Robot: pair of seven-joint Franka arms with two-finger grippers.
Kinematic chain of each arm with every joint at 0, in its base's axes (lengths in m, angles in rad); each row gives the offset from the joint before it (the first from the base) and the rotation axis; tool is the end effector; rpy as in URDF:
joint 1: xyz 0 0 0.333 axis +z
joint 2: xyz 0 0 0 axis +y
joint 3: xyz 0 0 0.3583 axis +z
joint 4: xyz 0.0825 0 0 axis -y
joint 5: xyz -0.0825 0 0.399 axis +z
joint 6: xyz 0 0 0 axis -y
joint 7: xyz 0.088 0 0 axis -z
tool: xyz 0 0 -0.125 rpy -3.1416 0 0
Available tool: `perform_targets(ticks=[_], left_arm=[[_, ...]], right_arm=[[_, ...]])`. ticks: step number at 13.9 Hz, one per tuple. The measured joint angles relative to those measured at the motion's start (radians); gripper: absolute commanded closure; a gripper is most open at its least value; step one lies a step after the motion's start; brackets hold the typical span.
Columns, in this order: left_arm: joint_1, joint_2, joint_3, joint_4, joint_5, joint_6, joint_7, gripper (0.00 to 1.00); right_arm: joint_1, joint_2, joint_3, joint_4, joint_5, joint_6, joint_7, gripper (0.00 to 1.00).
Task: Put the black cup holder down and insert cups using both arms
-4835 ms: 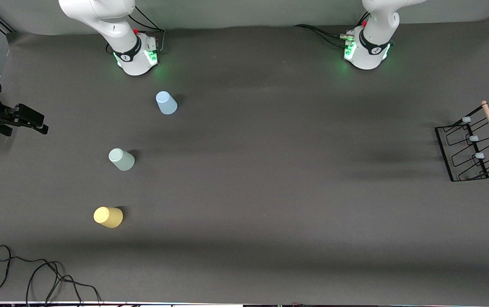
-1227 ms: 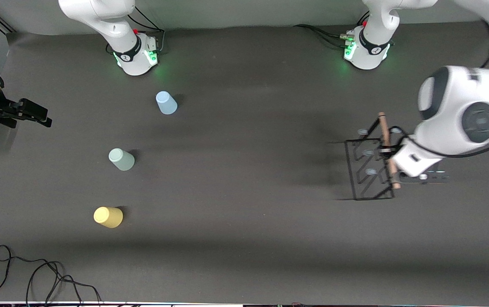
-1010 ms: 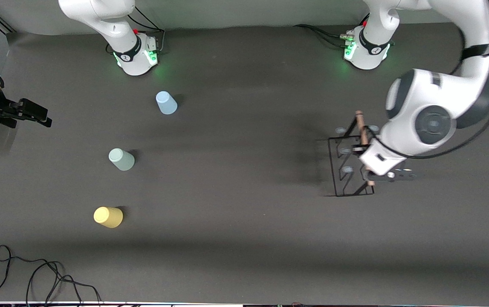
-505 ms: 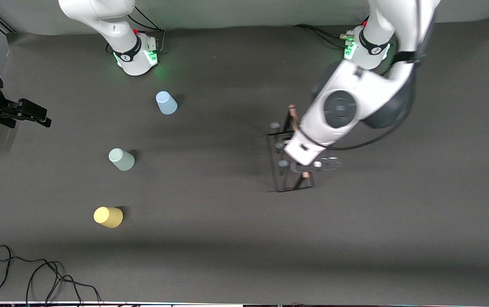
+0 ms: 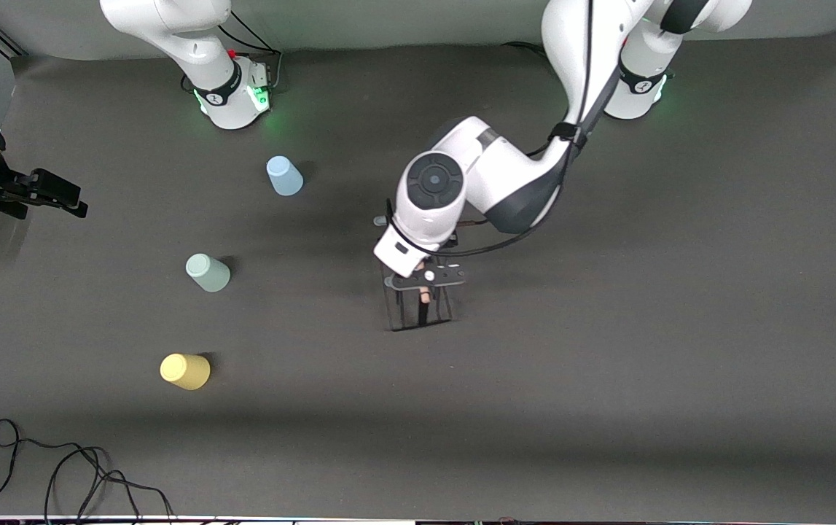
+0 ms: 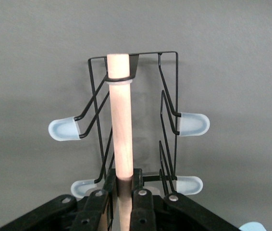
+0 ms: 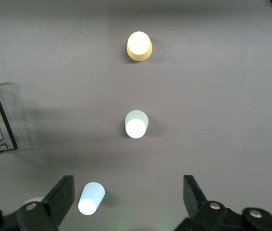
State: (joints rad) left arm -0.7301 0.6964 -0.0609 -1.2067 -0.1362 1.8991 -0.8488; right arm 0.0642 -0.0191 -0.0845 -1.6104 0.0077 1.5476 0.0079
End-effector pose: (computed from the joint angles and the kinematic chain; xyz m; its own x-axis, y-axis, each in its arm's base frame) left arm 0.5525 -0.5577 0.3794 0.9856 0.1081 -0.1303 0.1221 -0.9870 0.1046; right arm 0.5586 -0.0108 0.6384 0.9986 -0.0279 -0.0438 -0.0283 -0.9996 -0.0090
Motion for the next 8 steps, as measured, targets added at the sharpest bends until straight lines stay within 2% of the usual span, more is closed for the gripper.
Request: perform_targets(ticks=[6, 8], left_arm=[[-0.039, 0.021, 0.004, -0.001, 0.0, 0.006, 0.044, 1.0], [-0.038, 0.042, 0.006, -0.003, 0.0, 0.076, 0.051, 1.0]], right_arm=[[-0.001, 0.0, 0.0, -0.001, 0.0, 0.0, 0.0, 0.0], [-0.002, 0.0, -0.001, -0.003, 0.0, 0.0, 0.0, 0.0]])
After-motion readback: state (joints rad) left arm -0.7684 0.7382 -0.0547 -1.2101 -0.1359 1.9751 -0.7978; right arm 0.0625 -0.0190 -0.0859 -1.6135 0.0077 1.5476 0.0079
